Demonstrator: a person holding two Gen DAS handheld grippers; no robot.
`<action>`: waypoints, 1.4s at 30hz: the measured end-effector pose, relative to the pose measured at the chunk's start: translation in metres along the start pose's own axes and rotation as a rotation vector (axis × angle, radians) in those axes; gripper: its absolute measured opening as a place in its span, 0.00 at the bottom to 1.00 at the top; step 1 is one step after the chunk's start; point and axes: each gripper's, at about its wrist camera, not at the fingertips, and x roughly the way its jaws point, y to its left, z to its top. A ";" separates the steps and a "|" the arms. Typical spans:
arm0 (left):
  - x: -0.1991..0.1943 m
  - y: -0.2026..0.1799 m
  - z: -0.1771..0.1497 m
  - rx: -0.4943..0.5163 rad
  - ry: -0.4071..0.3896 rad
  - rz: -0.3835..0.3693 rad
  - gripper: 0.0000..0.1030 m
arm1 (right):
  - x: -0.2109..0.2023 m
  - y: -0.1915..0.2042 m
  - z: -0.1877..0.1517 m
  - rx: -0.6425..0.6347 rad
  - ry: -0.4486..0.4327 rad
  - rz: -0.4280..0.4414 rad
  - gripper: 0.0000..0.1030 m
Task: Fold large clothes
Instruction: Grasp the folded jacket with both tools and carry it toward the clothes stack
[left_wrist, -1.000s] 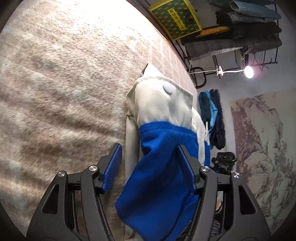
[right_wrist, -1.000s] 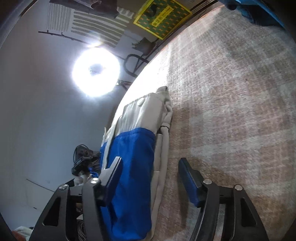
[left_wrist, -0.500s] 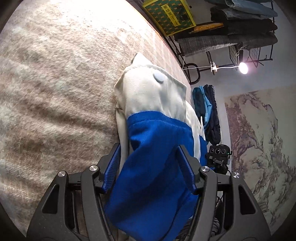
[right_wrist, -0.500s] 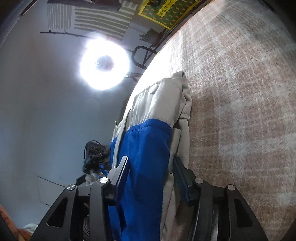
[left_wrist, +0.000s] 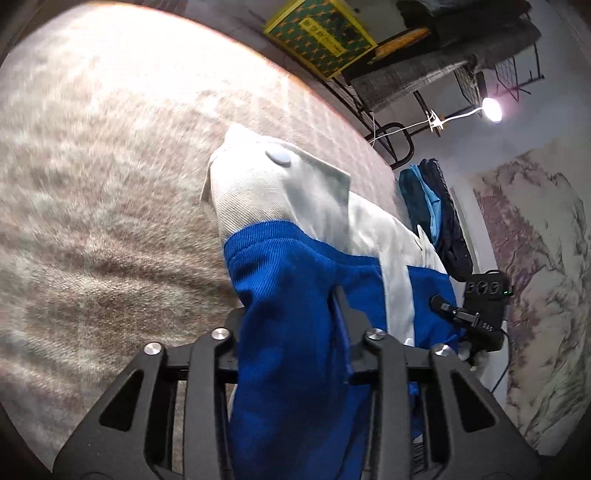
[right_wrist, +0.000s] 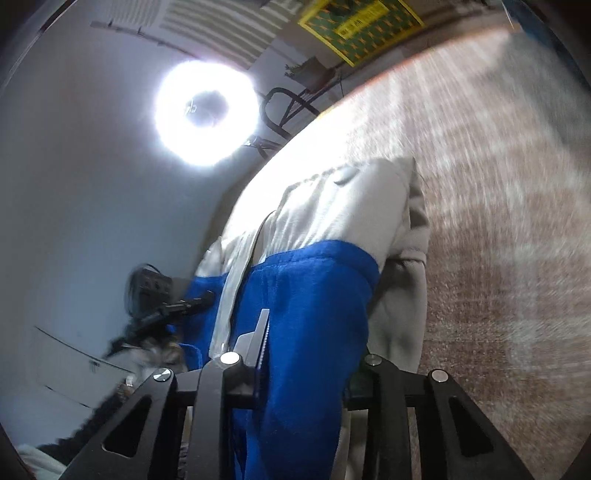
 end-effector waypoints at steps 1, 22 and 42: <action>-0.002 -0.003 -0.001 0.006 -0.006 0.002 0.28 | -0.003 0.007 0.000 -0.020 -0.004 -0.020 0.27; -0.029 -0.084 -0.025 0.140 -0.029 -0.002 0.21 | -0.061 0.081 -0.014 -0.169 -0.078 -0.166 0.22; 0.020 -0.020 -0.008 0.037 0.047 0.101 0.24 | -0.020 -0.016 -0.018 -0.061 -0.012 0.025 0.69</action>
